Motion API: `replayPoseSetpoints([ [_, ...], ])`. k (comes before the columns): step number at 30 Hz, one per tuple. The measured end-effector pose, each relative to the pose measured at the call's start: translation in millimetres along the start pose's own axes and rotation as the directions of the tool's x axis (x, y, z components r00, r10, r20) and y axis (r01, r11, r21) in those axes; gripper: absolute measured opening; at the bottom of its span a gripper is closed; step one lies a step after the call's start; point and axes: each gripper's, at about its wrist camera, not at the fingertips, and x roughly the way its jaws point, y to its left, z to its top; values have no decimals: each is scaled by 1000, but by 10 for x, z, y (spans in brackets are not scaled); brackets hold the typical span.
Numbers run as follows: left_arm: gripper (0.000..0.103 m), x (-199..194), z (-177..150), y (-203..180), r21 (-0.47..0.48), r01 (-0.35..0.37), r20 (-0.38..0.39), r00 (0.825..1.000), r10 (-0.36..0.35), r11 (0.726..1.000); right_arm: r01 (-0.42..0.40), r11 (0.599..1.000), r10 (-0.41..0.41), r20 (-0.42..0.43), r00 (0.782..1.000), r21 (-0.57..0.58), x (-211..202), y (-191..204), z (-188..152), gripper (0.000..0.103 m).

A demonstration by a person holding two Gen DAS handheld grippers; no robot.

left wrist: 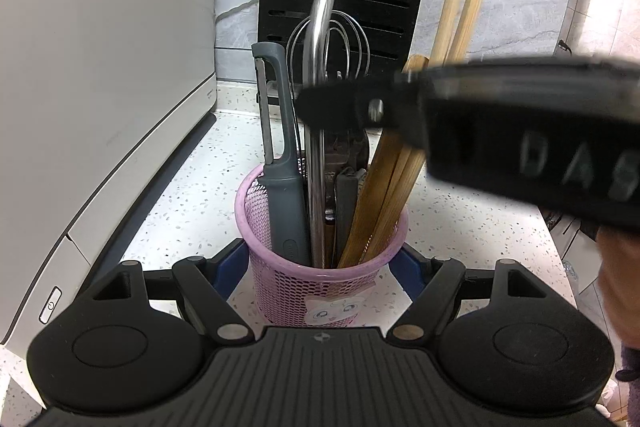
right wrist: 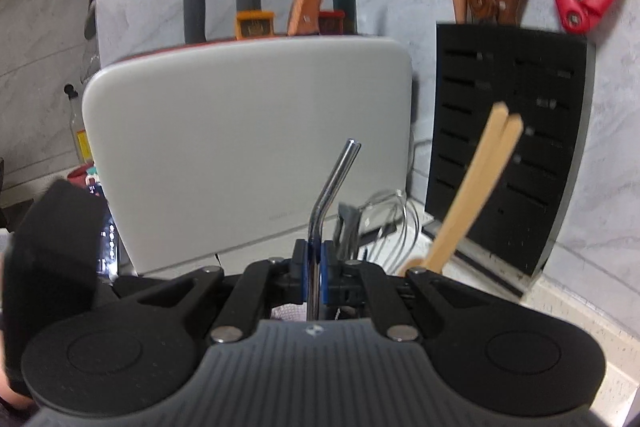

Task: Organize utensils
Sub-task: 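Lift the metal straw and lower it into the pink cup, then open the right gripper and pull it away from the cup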

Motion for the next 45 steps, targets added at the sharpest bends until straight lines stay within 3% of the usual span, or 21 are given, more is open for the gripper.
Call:
replayPoseSetpoints([
  [14,89,-3,-11,-2,3,-1,2,1000,1,1000,6,1000,-10,-133,991,-31,61,-53,-198,2],
  [19,88,-9,-19,-2,0,-1,5,1000,1,1000,-17,995,40,-243,969,97,201,-190,-183,1],
  [22,89,-7,-5,0,2,-2,3,1000,2,1000,-14,995,36,-218,975,102,109,-196,-171,3],
  [25,89,-8,1,-6,5,-4,2,1000,4,1000,-9,996,27,-186,982,94,-26,-189,-112,13],
  [28,89,-9,-2,-4,4,-3,2,1000,3,1000,-2,995,17,-144,990,102,-210,-216,-7,14],
  [34,88,-7,-11,-7,14,1,10,1000,-1,1000,74,996,-73,-9,997,56,-659,-165,139,28],
  [38,88,20,-9,-40,24,18,21,1000,-19,1000,218,973,-221,31,975,72,-856,-211,6,30],
  [45,88,168,106,-151,39,39,21,999,-39,998,337,916,-313,-139,940,218,-673,-660,-403,31],
])
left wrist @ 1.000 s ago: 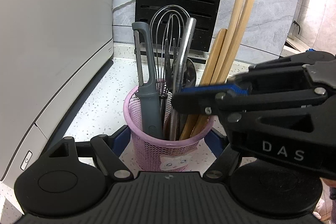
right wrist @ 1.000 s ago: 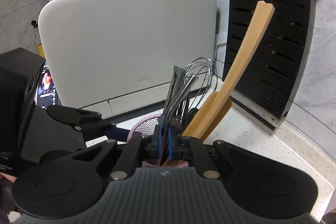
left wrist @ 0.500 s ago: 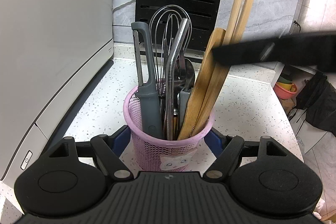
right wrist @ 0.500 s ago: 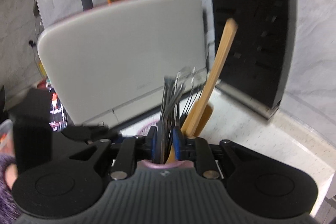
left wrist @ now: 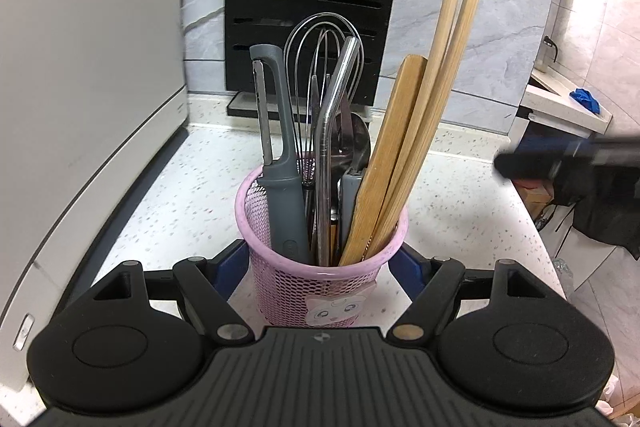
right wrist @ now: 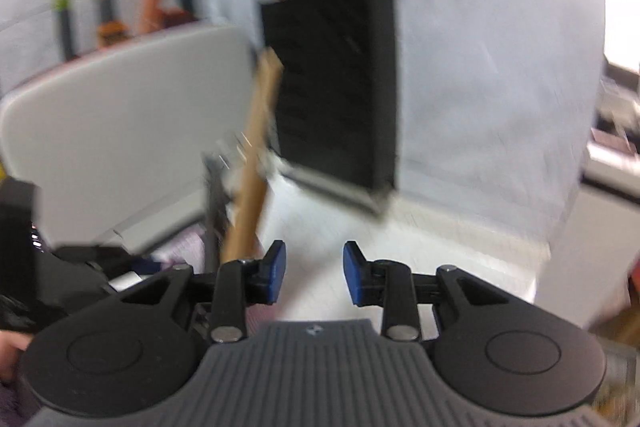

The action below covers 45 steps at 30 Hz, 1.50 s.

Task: Organize utensils

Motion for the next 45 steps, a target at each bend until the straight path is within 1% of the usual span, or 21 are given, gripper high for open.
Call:
replayPoseSetpoints([
  [2,88,38,22,-21,0,1,3,1000,-1,1000,16,1000,-15,-34,999,27,108,-85,-75,31],
  [8,88,186,128,-81,7,10,3,1000,-10,1000,37,993,-25,-106,994,113,370,-235,-248,31],
  [12,90,258,170,-107,8,9,8,1000,-9,1000,51,987,-31,-134,990,150,513,-256,-295,31],
  [14,95,259,160,-111,5,-2,20,1000,2,1000,56,987,-35,-138,990,148,549,-258,-306,31],
  [19,103,238,93,-131,13,5,38,999,-5,1000,54,988,-32,-151,988,142,597,-253,-348,35],
  [23,103,186,-32,-159,26,1,50,999,-2,1000,69,988,-47,-155,987,141,602,-275,-362,36],
  [25,103,91,-105,-171,22,-3,63,998,2,1000,80,988,-61,-147,987,131,544,-284,-364,38],
  [26,103,34,-134,-177,22,-6,75,997,4,1000,88,989,-70,-141,988,122,506,-281,-362,41],
  [28,103,-107,-184,-181,16,-29,98,995,27,999,100,990,-88,-117,989,100,409,-263,-350,44],
  [30,103,-279,-199,-174,7,-67,130,989,65,998,103,992,-97,-81,992,78,278,-221,-331,47],
  [32,103,-481,-193,-165,-10,-125,175,977,125,992,99,994,-97,-39,995,55,133,-160,-316,51],
  [34,103,-660,-175,-161,-32,-177,217,960,180,984,87,996,-88,21,996,23,-50,-67,-308,61],
  [36,103,-844,-179,-174,-57,-223,253,940,230,973,86,996,-85,80,993,-1,-239,38,-322,73],
  [38,103,-982,-185,-196,-81,-259,270,924,271,963,85,996,-82,127,989,-20,-402,143,-352,74],
  [40,103,-1089,-231,-222,-103,-291,272,912,308,951,85,996,-80,146,986,-29,-524,233,-399,75],
  [42,103,-1154,-273,-237,-132,-304,259,908,329,943,87,996,-83,149,985,-22,-619,305,-458,75],
  [45,103,-1181,-380,-275,-152,-313,232,911,342,938,89,996,-88,130,988,3,-721,371,-576,75],
])
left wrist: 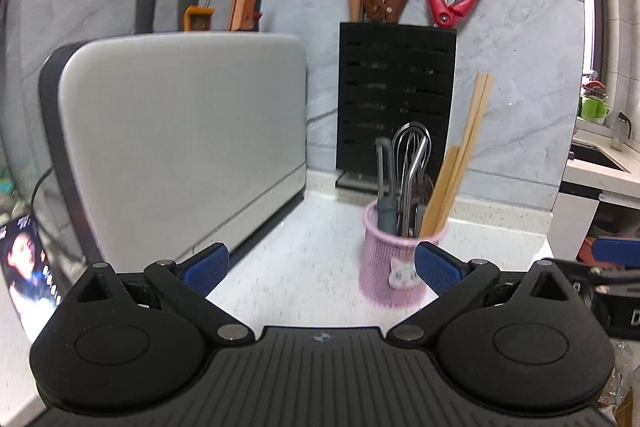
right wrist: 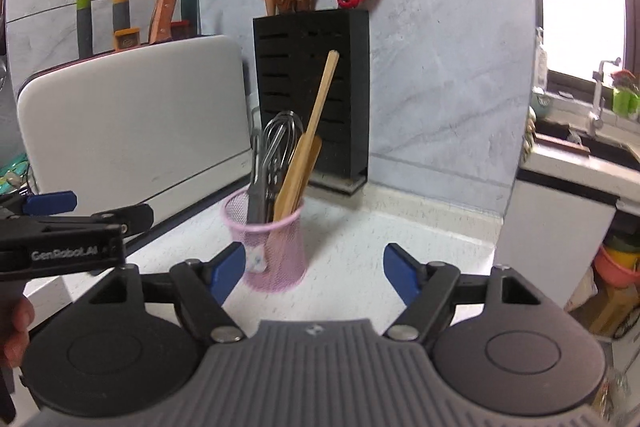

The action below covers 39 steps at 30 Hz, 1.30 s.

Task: Organize utensils

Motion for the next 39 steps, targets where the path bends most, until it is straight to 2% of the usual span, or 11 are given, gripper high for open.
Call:
replayPoseSetpoints([
  [3,103,-63,-130,-63,34,-17,-43,999,18,999,18,1000,-18,-33,999,12,-61,20,-120,75],
  [7,103,-119,-294,-118,36,19,-107,994,-15,999,26,999,-23,-103,994,28,-115,18,-291,75],
  [15,103,-133,-431,-188,38,35,-148,989,-29,999,72,997,-68,-138,988,27,-181,5,-540,75],
  [20,103,-200,-422,-199,39,39,-134,990,-33,998,84,995,-75,-135,988,59,-224,-44,-558,75],
  [39,103,-300,-378,-212,44,33,-99,995,-29,998,70,995,-62,-113,992,65,-339,-8,-512,76],
])
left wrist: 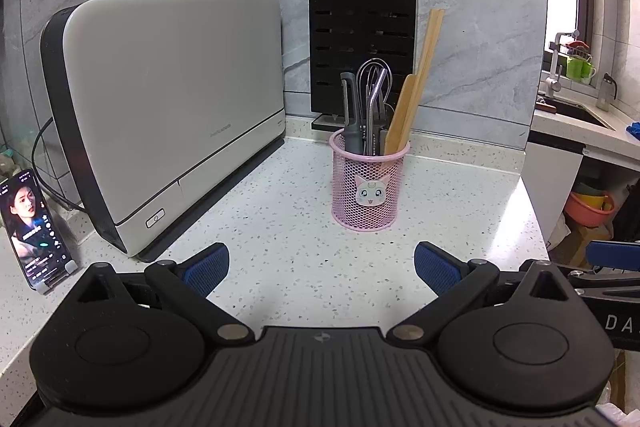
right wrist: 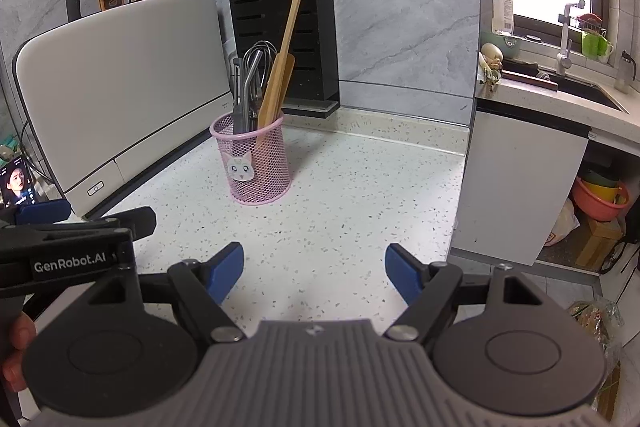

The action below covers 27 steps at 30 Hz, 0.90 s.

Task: Organize utensils

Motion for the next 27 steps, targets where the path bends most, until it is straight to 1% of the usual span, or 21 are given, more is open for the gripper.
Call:
replayPoseSetpoints([
  [27,103,18,16,19,-2,-6,-2,1000,6,1000,-13,1000,13,-19,1000,0,46,11,-5,76],
])
